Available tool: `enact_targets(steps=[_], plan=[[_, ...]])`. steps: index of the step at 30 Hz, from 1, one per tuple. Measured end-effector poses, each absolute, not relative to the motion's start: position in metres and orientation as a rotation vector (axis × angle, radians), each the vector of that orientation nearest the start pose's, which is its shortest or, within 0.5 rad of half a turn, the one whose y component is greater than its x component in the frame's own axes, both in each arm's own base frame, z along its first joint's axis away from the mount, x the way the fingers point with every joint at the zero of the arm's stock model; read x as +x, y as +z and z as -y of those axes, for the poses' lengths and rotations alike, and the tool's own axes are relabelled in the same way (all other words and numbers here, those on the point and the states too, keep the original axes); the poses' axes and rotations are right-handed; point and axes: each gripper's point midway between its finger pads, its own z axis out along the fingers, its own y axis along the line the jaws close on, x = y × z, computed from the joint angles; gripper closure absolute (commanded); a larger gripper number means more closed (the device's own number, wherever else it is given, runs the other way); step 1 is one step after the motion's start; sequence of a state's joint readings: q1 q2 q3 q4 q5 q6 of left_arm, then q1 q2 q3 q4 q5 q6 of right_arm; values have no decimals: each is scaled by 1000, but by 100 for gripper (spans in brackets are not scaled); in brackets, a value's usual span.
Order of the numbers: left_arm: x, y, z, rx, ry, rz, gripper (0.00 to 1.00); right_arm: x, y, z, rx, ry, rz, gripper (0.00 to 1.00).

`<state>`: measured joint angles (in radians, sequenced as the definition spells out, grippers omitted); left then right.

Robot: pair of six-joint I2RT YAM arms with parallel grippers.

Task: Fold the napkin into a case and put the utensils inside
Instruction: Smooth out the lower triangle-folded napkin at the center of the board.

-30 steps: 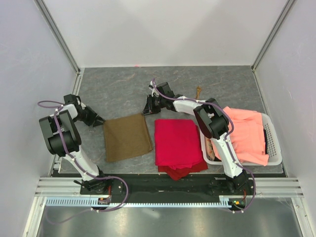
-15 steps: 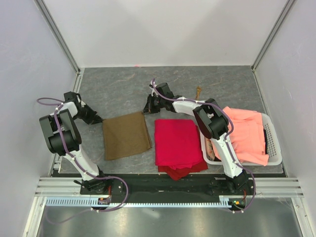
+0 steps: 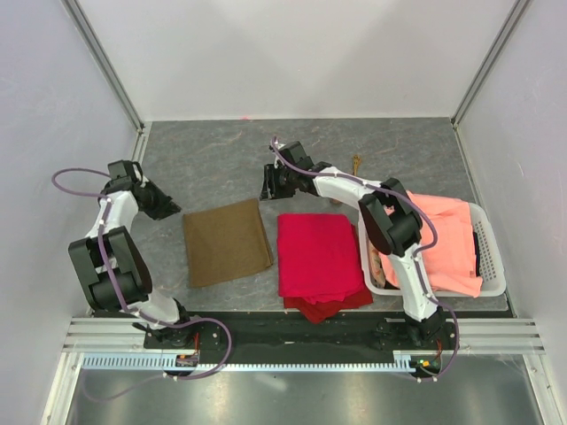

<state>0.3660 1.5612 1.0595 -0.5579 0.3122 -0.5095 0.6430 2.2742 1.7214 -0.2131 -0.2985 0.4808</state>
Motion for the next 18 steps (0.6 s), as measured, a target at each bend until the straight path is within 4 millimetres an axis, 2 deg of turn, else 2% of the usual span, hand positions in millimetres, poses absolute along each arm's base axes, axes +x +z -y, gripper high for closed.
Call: enact_targets(steps=[3, 6, 9, 13, 15, 18], plan=[[340, 78, -41, -1019, -522, -2439, 92, 401, 66, -401, -407, 855, -2438, 68], [334, 61, -34, -1061, -555, -2482, 92, 372, 83, -416, -479, 895, -2416, 75], [334, 47, -32, -1099, -572, -2510, 92, 337, 85, -431, -553, 948, -2412, 85], [333, 27, -32, -1148, -576, -2549, 92, 292, 59, -439, -632, 983, -2470, 89], [334, 21, -33, -1163, -573, -2563, 92, 279, 42, -431, -643, 965, -2517, 90], [339, 13, -33, -1182, -585, -2583, 92, 271, 22, -416, -632, 943, -2570, 91]])
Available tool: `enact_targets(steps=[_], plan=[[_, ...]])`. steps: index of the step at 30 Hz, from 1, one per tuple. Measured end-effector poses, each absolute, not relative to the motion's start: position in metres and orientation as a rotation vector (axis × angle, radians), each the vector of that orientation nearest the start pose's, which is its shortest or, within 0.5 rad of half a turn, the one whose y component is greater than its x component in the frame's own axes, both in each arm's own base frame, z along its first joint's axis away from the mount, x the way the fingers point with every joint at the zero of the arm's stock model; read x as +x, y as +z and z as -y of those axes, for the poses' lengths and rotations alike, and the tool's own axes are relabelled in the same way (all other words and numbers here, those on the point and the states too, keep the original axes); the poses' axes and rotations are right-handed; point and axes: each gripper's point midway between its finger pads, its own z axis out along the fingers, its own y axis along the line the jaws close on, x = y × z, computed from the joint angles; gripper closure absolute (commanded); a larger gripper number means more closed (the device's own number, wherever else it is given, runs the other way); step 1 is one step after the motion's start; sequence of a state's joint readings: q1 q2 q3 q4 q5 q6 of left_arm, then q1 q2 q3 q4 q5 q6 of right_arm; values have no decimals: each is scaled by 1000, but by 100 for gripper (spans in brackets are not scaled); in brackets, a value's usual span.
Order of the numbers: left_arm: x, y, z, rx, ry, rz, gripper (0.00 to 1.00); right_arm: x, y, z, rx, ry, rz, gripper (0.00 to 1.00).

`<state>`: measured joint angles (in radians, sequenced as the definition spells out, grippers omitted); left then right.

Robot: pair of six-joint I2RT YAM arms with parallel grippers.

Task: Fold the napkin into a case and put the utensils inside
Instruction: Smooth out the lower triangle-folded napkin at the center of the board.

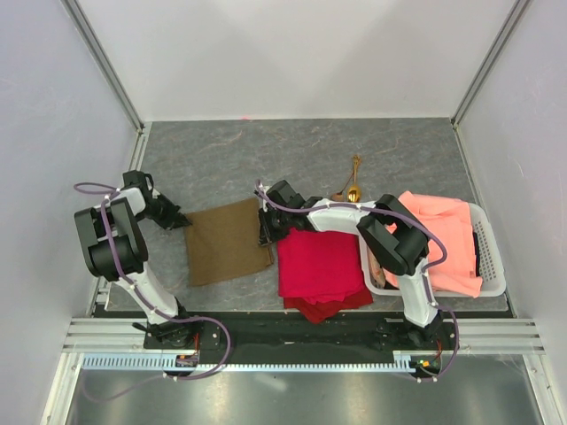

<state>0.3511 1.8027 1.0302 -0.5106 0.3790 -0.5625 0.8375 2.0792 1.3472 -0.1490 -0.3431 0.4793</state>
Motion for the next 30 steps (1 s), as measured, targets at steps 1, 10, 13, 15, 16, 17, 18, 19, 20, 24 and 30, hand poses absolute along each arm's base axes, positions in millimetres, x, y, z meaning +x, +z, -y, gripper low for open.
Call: enact_targets(steps=[1, 10, 13, 15, 16, 17, 18, 19, 20, 24, 30], plan=[[340, 14, -33, -1182, -586, -2582, 92, 274, 22, -415, -627, 937, -2560, 91], [341, 14, -35, -1181, -559, -2587, 92, 284, 24, -413, -666, 884, -2503, 83], [341, 17, -37, -1179, -542, -2582, 91, 288, 28, -413, -692, 846, -2492, 81], [341, 25, -39, -1169, -527, -2566, 91, 289, 32, -415, -706, 825, -2485, 80], [342, 31, -40, -1160, -525, -2553, 91, 289, 34, -416, -715, 818, -2480, 79], [343, 38, -40, -1149, -521, -2538, 91, 289, 36, -417, -720, 811, -2476, 79], [344, 45, -41, -1133, -519, -2519, 91, 287, 38, -417, -728, 805, -2473, 79], [345, 51, -41, -1123, -519, -2506, 91, 285, 40, -418, -733, 802, -2472, 79], [346, 57, -42, -1110, -519, -2490, 91, 281, 43, -418, -743, 800, -2468, 79], [348, 74, -37, -1066, -556, -2447, 91, 262, 52, -418, -773, 814, -2453, 79], [328, 68, -4, -985, -589, -2505, 90, 258, 37, -415, -778, 800, -2474, 79]])
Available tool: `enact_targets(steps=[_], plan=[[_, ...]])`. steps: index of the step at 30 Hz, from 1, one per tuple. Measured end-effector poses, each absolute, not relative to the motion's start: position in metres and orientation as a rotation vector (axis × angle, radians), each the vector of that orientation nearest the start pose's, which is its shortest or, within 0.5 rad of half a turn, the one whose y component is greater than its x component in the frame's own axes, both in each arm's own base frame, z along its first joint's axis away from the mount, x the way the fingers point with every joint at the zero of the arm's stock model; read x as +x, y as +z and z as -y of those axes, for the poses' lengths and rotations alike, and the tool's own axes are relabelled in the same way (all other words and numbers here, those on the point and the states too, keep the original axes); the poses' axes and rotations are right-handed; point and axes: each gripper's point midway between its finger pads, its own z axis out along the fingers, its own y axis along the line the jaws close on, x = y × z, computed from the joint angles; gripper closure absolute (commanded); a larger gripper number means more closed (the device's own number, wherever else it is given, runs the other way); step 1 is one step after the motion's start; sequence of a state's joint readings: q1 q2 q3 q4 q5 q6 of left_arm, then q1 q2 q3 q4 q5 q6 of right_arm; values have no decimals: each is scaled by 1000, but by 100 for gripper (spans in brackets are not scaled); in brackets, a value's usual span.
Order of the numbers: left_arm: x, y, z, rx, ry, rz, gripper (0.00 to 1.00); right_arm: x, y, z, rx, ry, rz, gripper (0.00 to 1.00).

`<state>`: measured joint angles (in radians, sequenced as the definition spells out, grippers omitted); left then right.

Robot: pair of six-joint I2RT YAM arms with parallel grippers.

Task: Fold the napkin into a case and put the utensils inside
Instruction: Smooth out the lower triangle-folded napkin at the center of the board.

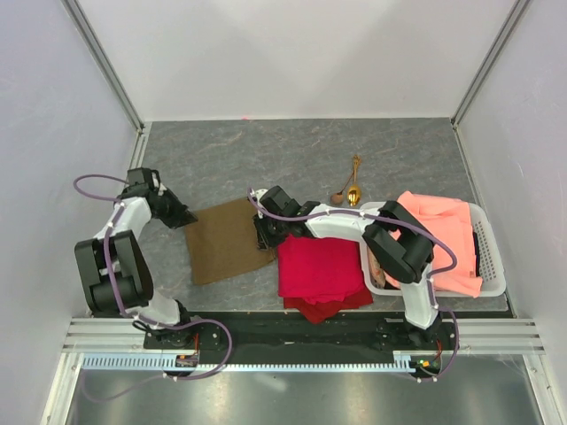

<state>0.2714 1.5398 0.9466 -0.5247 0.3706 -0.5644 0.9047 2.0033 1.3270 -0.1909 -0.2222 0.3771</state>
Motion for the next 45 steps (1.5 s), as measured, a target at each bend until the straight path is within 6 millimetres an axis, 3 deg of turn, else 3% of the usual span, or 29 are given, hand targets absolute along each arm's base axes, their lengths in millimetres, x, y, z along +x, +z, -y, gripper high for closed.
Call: enact_targets(steps=[3, 5, 10, 13, 17, 20, 26, 36, 41, 45], plan=[[317, 77, 15, -907, -600, -2508, 90, 266, 24, -414, -772, 768, -2493, 80], [314, 90, 19, -873, -604, -2476, 90, 277, 25, -417, -761, 770, -2479, 80], [317, 110, 18, -833, -607, -2409, 90, 327, 25, -417, -692, 767, -2448, 80], [317, 104, 24, -832, -617, -2431, 90, 367, 27, -417, -668, 761, -2411, 80], [321, 84, 32, -866, -638, -2486, 90, 402, 28, -409, -654, 734, -2390, 77], [323, 68, 34, -908, -642, -2521, 90, 416, 30, -403, -660, 687, -2384, 70], [342, 48, 32, -990, -642, -2553, 91, 416, 40, -404, -695, 656, -2387, 60], [376, 16, 20, -1092, -606, -2586, 91, 400, 47, -413, -731, 661, -2387, 55], [384, 20, 15, -1091, -602, -2569, 88, 382, 45, -415, -772, 636, -2391, 44], [383, 36, 13, -1085, -617, -2542, 73, 355, 57, -432, -860, 622, -2353, 40]])
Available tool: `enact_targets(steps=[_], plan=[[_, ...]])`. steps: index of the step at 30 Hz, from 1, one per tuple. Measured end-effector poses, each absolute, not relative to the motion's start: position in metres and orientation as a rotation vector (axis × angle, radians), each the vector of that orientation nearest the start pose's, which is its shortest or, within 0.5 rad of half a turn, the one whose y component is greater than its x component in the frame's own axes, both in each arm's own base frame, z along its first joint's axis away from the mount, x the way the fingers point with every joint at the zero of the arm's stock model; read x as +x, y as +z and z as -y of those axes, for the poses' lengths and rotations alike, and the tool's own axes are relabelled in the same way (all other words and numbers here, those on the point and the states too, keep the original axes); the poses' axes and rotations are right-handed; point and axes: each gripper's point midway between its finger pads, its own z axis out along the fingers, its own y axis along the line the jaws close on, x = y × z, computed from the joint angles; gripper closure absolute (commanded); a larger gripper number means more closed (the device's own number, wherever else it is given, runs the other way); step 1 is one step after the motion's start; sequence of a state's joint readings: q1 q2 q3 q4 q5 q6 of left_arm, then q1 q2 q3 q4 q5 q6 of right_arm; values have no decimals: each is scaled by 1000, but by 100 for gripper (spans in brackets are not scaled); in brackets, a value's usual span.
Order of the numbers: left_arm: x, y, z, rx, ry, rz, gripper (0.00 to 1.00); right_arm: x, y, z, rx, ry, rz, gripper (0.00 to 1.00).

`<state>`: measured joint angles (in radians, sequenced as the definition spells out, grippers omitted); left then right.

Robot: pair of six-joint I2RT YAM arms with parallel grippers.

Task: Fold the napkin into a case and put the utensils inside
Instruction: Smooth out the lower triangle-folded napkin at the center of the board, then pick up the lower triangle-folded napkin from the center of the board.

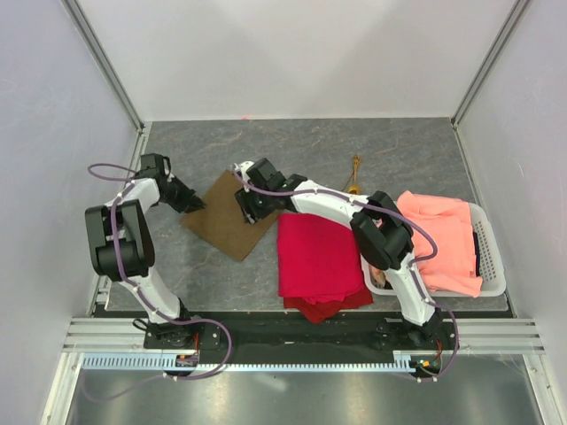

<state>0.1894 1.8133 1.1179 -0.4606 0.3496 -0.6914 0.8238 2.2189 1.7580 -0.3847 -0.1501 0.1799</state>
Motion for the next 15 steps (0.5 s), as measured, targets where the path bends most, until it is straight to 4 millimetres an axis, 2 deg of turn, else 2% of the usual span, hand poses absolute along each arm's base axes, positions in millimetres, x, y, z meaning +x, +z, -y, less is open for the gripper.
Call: enact_targets(steps=[2, 7, 9, 11, 15], plan=[[383, 56, 12, -1062, -640, -2499, 70, 338, 67, -447, -914, 625, -2315, 37], [379, 136, -9, -981, -706, -2294, 67, 285, 81, -478, -1070, 642, -2241, 32], [371, 152, -18, -975, -722, -2241, 66, 266, 81, -487, -1131, 635, -2223, 31], [358, 154, -26, -995, -730, -2214, 66, 249, 77, -491, -1188, 610, -2214, 30], [334, 132, -23, -1054, -762, -2251, 61, 227, 72, -492, -1278, 561, -2199, 29]])
